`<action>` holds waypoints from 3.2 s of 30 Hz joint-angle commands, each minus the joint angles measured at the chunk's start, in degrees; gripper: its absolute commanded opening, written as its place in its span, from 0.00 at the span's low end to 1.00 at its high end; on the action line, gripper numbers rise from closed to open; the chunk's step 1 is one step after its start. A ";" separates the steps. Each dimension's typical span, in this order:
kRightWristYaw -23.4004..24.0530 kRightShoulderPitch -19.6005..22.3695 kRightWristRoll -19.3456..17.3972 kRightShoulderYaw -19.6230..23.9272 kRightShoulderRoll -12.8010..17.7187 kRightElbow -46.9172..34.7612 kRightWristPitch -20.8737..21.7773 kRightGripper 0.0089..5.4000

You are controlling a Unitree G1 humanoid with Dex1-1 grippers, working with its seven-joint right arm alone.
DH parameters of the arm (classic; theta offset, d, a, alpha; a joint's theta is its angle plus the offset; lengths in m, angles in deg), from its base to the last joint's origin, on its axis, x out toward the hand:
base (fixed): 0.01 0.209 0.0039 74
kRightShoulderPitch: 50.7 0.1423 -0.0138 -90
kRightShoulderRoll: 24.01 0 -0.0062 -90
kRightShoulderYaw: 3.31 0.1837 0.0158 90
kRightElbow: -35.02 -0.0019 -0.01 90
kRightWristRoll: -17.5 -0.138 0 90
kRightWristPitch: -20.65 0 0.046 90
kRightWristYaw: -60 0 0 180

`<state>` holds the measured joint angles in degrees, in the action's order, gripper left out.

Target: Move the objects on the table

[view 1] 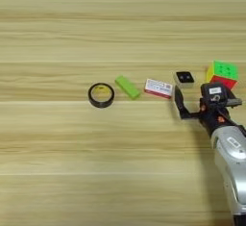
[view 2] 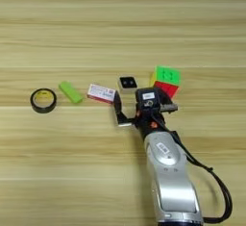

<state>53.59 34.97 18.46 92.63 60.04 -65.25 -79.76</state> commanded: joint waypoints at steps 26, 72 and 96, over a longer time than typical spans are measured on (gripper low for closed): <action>2.89 19.36 -4.69 11.64 6.32 29.91 11.33 1.00; -1.48 28.00 -7.63 11.89 8.92 47.05 19.84 0.62; -4.66 8.56 -7.69 4.48 3.70 5.44 10.35 0.62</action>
<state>48.68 43.01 10.52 98.23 63.26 -51.40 -68.38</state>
